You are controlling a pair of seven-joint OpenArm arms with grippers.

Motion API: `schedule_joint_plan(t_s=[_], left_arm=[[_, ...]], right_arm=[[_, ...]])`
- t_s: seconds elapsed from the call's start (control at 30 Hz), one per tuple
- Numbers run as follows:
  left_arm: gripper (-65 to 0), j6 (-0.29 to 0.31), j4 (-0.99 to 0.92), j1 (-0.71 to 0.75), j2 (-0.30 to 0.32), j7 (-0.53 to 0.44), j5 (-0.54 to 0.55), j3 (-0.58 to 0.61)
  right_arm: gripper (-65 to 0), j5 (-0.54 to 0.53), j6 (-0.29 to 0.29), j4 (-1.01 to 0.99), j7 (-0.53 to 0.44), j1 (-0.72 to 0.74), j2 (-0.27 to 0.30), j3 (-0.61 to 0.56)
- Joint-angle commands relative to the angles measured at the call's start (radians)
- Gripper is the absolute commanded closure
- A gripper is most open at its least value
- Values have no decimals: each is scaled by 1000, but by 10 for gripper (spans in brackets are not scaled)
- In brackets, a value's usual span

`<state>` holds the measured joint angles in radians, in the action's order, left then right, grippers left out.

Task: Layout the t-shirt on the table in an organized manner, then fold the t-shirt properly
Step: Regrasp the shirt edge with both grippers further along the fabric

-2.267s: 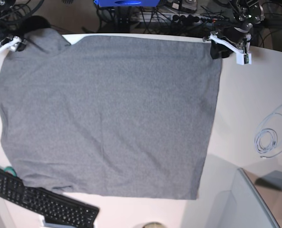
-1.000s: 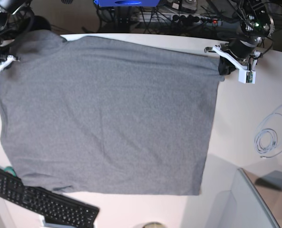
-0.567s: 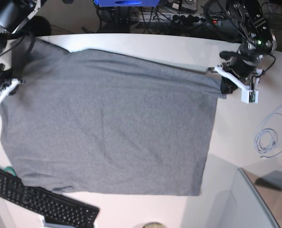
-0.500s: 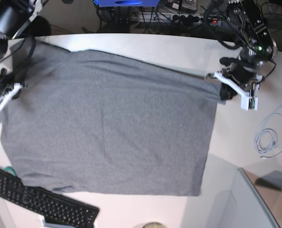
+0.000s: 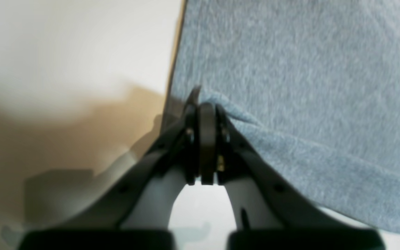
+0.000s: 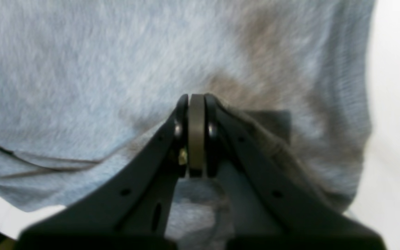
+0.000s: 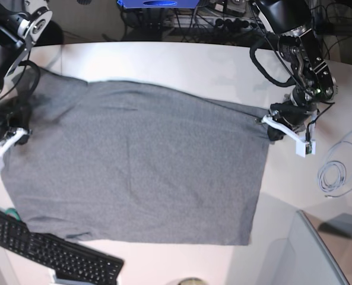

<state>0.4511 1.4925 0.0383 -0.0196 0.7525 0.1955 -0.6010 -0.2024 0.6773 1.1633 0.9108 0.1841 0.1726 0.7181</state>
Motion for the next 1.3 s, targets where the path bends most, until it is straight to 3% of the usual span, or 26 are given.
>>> schedule_joint_plan(t_s=[0.0,0.13,0.3,0.5,0.9,1.13,1.2,1.27], left_arm=[[0,-2,12,-22,8,-23,15,-1],[0,-16,-3,-41,8,-23,15,-1],[0,-19,-5,-54,8,-24,15,-3],[0,-97,-57,-50,22,-121,15,-1],[0,-99,-131,-74,22,-169,14,8],[0,-96,-46,-44,17,-158,15,8],[0,-96,7,-11,17,-126,25,10],[0,-94,67,30,17,-89,25,8]], right_arm=[[-3,-13,-8,0,-28,30,23,7],[-3,-13,-14,-47,-63,58,40,7],[-3,-13,-67,-84,-111,70,52,2],[-3,-13,-70,-131,-137,88,52,7],[-3,-12,-72,-145,-157,93,54,-1],[-3,-12,-63,-138,-137,91,52,-1],[-3,-15,-60,-119,-74,85,54,5],[-2,-21,-21,-53,-3,53,55,7]])
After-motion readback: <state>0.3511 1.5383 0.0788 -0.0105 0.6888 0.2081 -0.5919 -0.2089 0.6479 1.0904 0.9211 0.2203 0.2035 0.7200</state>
